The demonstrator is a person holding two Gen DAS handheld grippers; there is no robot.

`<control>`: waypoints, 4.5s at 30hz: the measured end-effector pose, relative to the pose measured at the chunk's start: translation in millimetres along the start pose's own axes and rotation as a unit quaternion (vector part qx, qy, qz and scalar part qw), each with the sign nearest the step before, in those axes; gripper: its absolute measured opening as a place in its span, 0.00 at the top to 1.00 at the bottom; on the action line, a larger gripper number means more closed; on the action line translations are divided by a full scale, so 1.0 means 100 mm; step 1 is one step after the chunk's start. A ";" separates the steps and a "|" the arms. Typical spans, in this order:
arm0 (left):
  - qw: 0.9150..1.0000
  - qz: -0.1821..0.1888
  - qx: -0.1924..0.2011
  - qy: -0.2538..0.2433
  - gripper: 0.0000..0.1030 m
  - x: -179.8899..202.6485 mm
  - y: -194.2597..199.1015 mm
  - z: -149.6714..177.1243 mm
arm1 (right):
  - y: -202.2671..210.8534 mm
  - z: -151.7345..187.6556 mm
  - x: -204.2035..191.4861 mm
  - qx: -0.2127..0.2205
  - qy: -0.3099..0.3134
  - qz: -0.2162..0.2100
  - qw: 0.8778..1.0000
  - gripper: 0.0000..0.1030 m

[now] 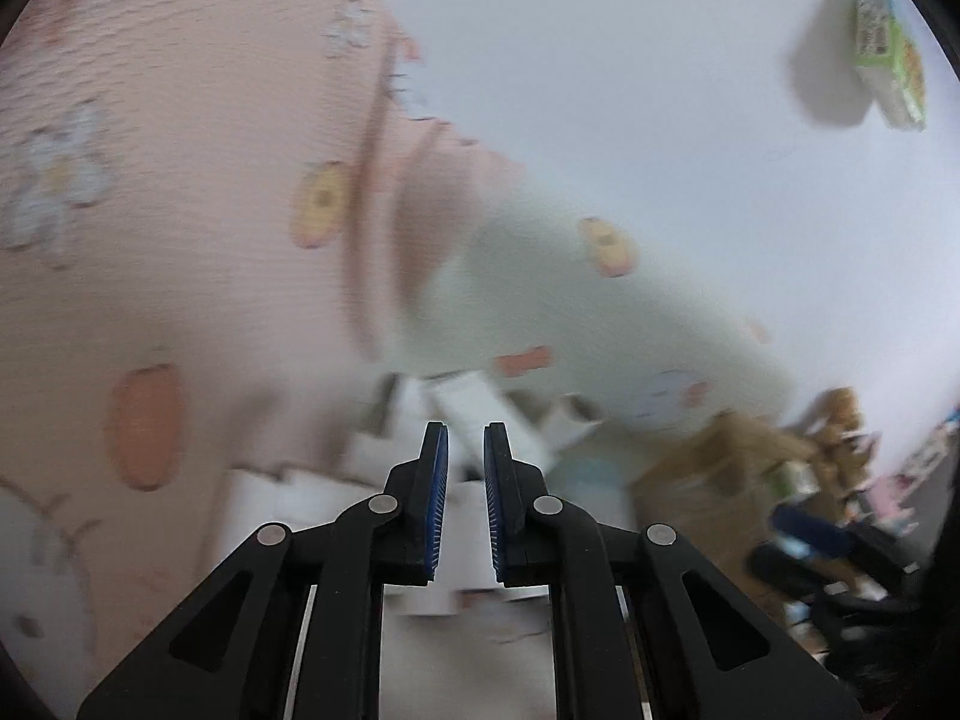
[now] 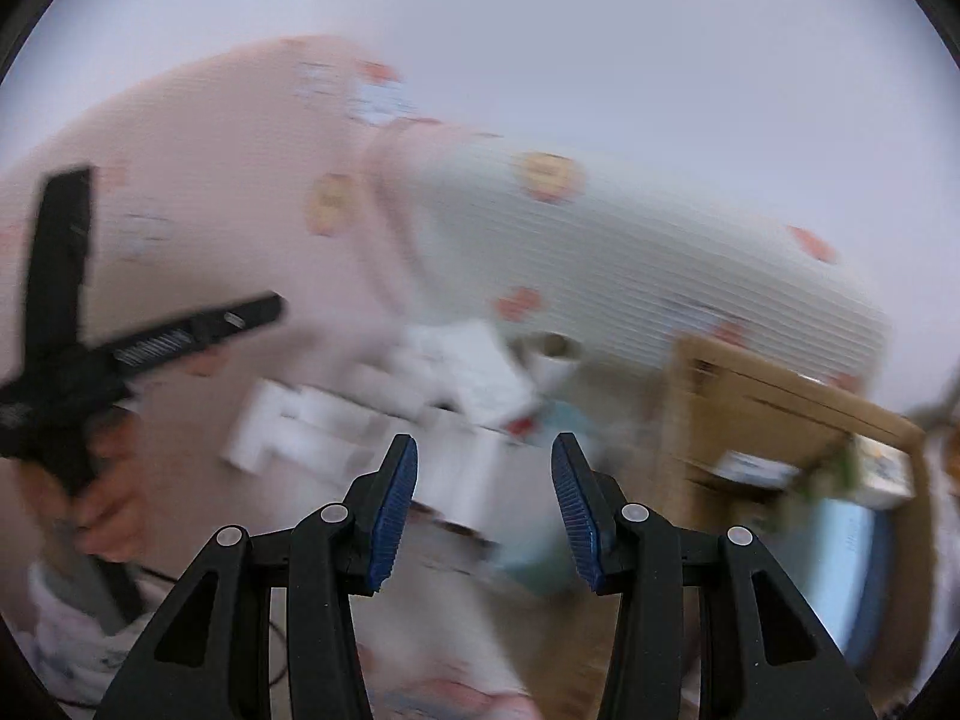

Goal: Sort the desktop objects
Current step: 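Move the empty right gripper back to the tube pile, then close the right gripper around another white cardboard tube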

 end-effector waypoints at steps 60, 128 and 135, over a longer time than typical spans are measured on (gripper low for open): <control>0.950 -0.108 -0.241 0.166 0.68 -1.40 -0.72 1.16 | -1.95 0.79 -1.43 -0.161 0.039 -0.204 0.965 0.58; 0.972 -0.074 -0.150 0.167 0.52 -1.43 -0.82 1.09 | -2.03 1.07 -1.61 -0.146 0.015 -0.261 0.954 0.68; 0.974 -0.069 -0.173 0.130 0.52 -1.42 -0.84 1.12 | -2.09 1.14 -1.67 -0.161 -0.013 -0.263 0.951 0.63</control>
Point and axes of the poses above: each gripper's, at about its wrist camera, not at the fingertips, and y roughly against the way its jaws point, x to its right, z to its underside, the point moved 10 cm from there along -y, roughly the way its jaws point, and after that the axes turned 2 degrees about -z, right-handed, at the moved point
